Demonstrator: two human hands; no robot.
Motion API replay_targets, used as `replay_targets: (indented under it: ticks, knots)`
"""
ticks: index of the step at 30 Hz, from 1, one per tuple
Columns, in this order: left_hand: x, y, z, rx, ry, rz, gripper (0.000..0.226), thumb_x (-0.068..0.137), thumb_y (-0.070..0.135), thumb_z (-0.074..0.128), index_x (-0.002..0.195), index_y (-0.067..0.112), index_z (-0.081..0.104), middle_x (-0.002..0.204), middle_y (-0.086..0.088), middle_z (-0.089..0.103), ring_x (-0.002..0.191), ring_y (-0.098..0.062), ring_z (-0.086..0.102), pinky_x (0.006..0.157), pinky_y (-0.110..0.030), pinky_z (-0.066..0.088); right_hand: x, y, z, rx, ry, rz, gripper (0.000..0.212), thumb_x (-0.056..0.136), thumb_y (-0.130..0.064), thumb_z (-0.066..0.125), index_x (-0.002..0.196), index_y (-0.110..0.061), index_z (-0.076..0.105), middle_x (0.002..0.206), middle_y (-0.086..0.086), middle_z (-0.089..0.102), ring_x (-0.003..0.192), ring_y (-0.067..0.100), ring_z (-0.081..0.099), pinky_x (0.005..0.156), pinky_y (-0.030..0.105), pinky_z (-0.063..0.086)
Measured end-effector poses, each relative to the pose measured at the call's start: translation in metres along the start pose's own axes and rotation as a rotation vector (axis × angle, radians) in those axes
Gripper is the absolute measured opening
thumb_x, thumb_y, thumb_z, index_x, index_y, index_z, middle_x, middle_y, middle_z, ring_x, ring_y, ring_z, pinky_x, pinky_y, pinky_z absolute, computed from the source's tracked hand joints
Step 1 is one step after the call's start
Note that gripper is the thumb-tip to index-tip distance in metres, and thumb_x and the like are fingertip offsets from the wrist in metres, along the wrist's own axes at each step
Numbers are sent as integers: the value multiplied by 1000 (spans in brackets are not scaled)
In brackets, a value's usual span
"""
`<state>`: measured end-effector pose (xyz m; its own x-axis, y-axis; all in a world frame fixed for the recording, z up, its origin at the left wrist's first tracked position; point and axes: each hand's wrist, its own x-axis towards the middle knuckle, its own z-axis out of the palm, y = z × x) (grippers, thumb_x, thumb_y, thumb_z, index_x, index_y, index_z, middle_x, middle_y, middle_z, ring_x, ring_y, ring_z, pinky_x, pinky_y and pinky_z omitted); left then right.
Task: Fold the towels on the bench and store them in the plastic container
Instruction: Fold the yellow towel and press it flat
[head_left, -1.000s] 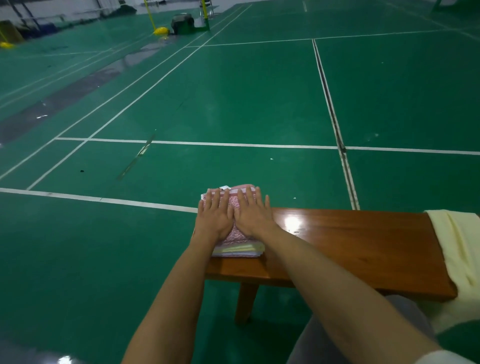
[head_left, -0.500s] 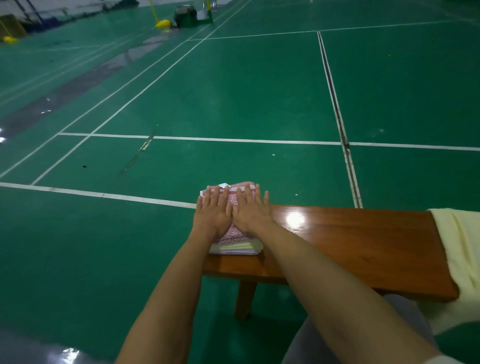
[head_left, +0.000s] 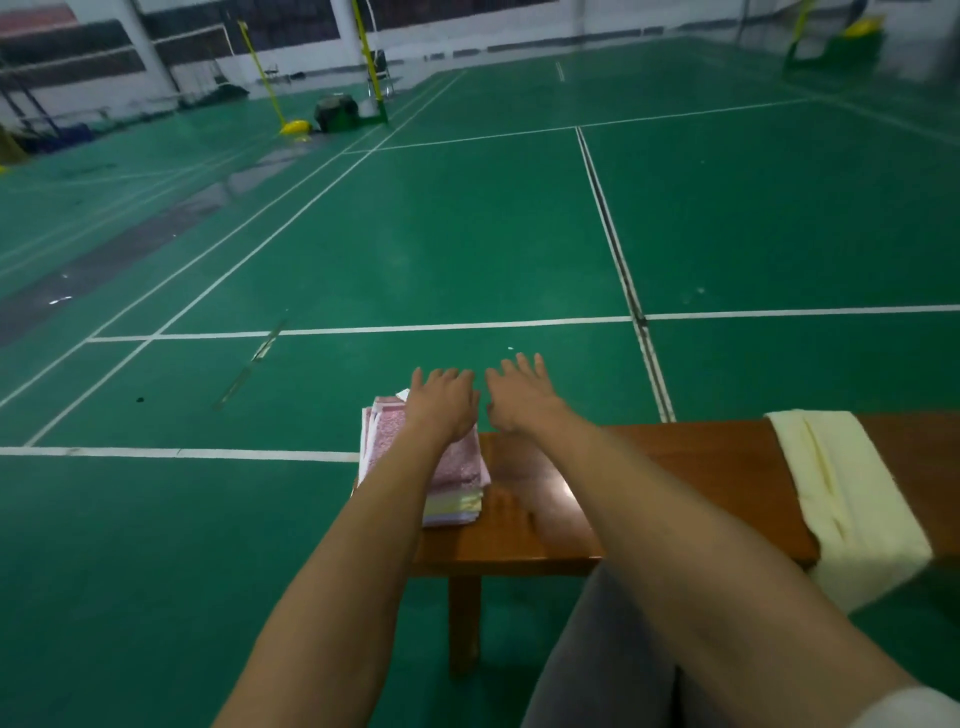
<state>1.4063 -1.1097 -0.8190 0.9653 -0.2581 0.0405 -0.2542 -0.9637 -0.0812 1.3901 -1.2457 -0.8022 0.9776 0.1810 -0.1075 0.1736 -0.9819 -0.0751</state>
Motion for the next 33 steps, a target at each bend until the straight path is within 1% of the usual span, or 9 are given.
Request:
replay_targets:
  ticks: [6,11,14,19,24,26,29,31,33]
  knots:
    - [5,73,-5,-70,65,108,36,103,37,38,127,18,56,134,-7,62,128,-28,55,112,-47,32,-34,57,-14,39,-1,57,50,99,-33,47,145,-13,44,151,15,43,145,36,31,123,57,13]
    - [13,137,-10,-94,94,197,34,102,38,40,123,18,59,131,-7,63,126,-28,56,109,-45,36,-65,111,-18,65,6,154,47,98,-32,47,142,-14,48,147,15,48,142,35,37,123,56,16]
    - [16,178,-16,-98,86,255,36,102,38,39,125,19,59,132,-7,63,126,-28,56,108,-44,37,-87,147,-15,72,16,220,47,99,-31,46,143,-16,48,145,15,48,140,34,38,122,55,19]
    - [11,249,-18,-115,64,361,37,103,36,38,128,17,58,134,-9,61,126,-31,55,106,-44,38,-122,203,-7,61,0,346,45,97,-32,46,139,-19,53,144,13,51,137,33,42,118,52,26]
    - [-3,311,-1,-148,-9,448,39,104,35,38,134,18,54,135,-8,60,125,-32,55,102,-46,40,-161,255,7,85,-52,467,46,99,-35,50,140,-16,51,146,15,48,139,36,41,118,52,25]
    - [-8,333,5,-157,-41,480,38,103,35,38,133,19,54,135,-8,61,123,-31,56,102,-48,41,-174,275,17,98,-80,518,45,99,-33,49,142,-18,51,148,15,47,140,36,38,117,52,25]
    - [-15,362,9,-157,-78,524,38,102,30,40,137,21,51,137,-6,60,123,-31,57,102,-49,43,-194,300,36,111,-111,591,45,99,-26,46,143,-20,50,146,13,48,137,36,40,113,49,31]
    - [-19,378,10,-159,-64,545,35,104,29,41,136,19,52,136,-6,60,121,-30,59,99,-47,46,-208,313,48,107,-142,628,41,99,-22,48,140,-15,50,143,14,50,133,35,44,109,46,35]
    - [-19,392,13,-169,-44,563,34,105,31,39,131,17,56,132,-7,62,115,-28,61,94,-41,49,-218,325,57,100,-172,658,37,99,-19,49,136,-14,52,138,14,53,128,34,47,104,45,39]
